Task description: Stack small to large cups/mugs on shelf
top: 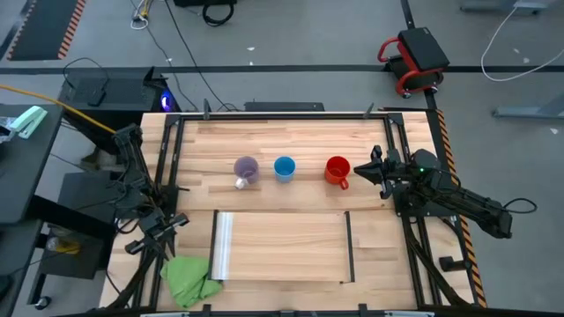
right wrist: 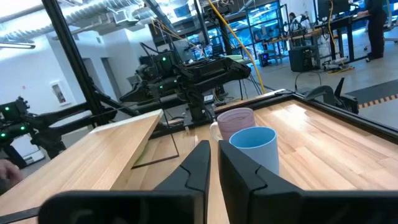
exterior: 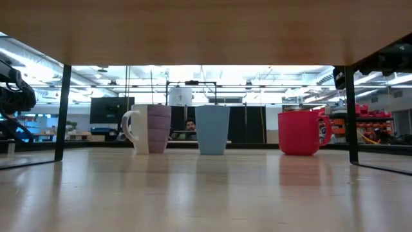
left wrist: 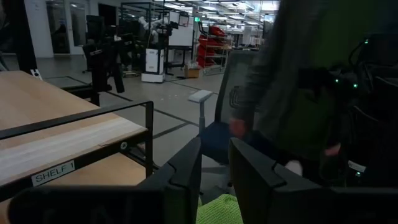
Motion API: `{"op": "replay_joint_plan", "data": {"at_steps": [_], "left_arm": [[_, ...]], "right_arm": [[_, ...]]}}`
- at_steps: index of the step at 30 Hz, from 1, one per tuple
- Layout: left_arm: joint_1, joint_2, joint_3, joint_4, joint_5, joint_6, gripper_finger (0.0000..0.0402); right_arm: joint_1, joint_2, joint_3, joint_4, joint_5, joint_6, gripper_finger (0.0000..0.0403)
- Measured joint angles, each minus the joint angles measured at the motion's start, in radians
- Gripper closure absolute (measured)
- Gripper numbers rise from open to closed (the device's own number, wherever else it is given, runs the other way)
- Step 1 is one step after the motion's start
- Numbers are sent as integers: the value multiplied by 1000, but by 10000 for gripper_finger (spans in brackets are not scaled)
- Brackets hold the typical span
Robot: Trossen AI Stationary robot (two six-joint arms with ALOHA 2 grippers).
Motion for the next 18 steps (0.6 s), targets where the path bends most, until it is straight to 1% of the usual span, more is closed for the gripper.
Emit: {"op": "replay_joint_plan", "data": {"at_steps": [8,18], "left_arm": [[0,0,0,2,0,0,319],[0,0,0,4,0,0,311]], "right_arm": [[0,0,0,0,0,0,364],[0,0,0,0,0,0,364]]}}
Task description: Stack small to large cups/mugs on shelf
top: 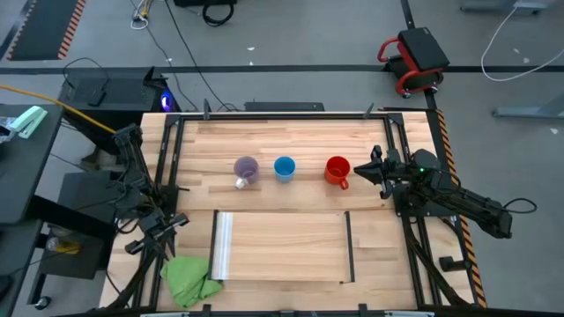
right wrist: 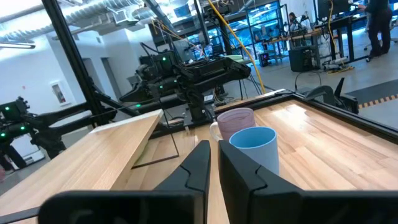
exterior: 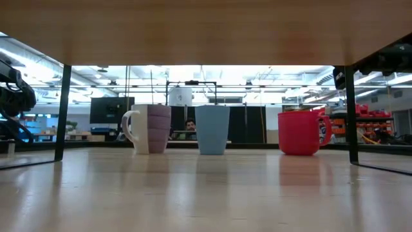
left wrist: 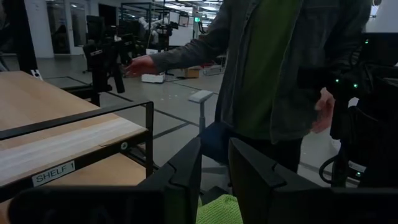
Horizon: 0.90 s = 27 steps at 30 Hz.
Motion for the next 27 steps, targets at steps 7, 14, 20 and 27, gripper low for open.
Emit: {"op": "replay_joint_plan", "data": {"at_steps": [7,14,20,27], "left_arm": [[0,0,0,3,0,0,319],[0,0,0,3,0,0,311],[0,0,0,3,0,0,315],[0,0,0,24,-5,70,317]], "right_arm": [[0,0,0,0,0,-1,364],[0,0,0,0,0,-19,364],[0,0,0,0,0,-20,364],[0,0,0,0,0,-21,364]]}}
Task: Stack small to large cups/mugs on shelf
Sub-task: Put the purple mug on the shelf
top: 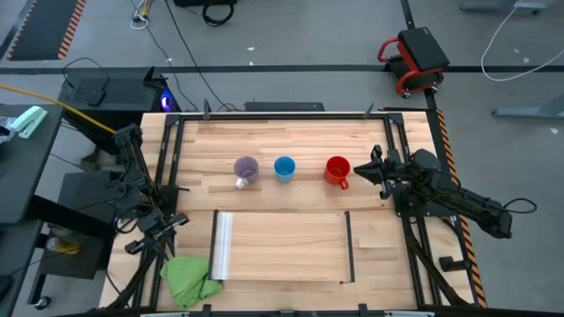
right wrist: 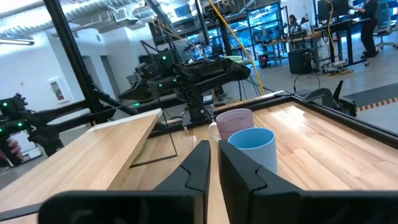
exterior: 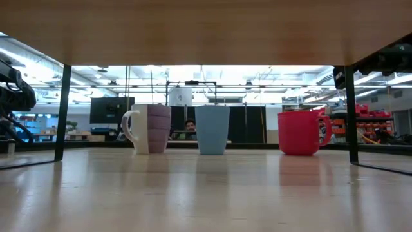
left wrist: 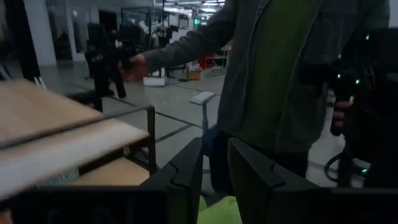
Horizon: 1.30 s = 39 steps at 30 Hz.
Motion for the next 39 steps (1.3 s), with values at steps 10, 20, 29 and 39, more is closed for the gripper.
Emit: {"op": "replay_joint_plan", "data": {"at_steps": [10,20,29,39], "left_arm": [[1,0,0,356,-9,280,313],[1,0,0,435,-483,276,323],[1,0,0,449,-1054,-16,315],[1,0,0,450,-1083,-279,323]], "right_arm": [[0,0,0,0,0,0,364],[0,0,0,0,0,0,364],[0,0,0,3,0,50,364],[0,0,0,186,35,291,364]]}}
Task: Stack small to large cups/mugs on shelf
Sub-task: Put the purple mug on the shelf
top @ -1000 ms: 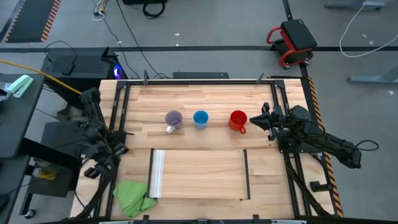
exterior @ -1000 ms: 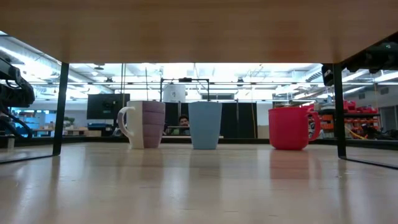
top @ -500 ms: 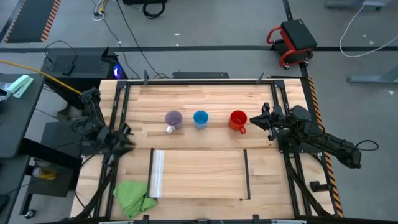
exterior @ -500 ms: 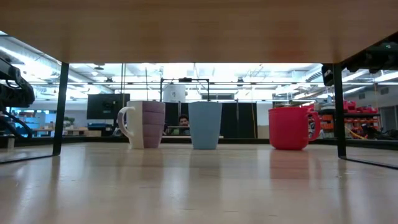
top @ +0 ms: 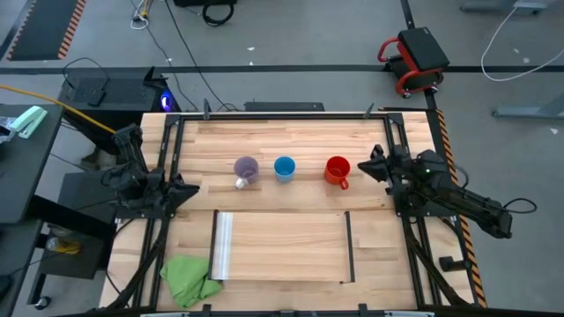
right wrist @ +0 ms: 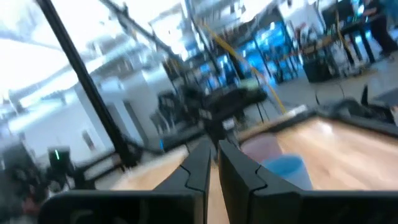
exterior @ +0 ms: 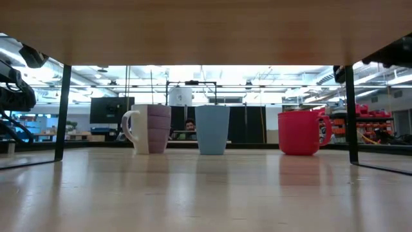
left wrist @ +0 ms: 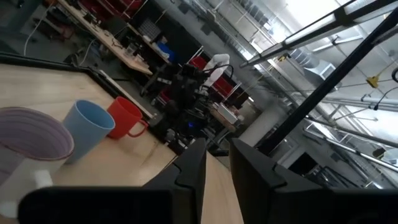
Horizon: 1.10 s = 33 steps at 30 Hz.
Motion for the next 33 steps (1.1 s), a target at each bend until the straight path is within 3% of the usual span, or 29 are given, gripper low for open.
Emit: {"op": "replay_joint_plan", "data": {"at_steps": [7,14,24,28,33], "left_arm": [[7,0,0,29,-1,-1,319],[115,0,46,93,-2,43,327],[285,0,244,90,27,211,317],[320,19,331,89,97,315,310],[339,131,474,88,111,499,304]], "right_arm": [[0,0,0,144,151,265,364],[0,0,0,217,262,399,364],[0,0,2,346,305,419,364],[0,0,37,340,305,417,364],[0,3,132,231,306,343,364]]}}
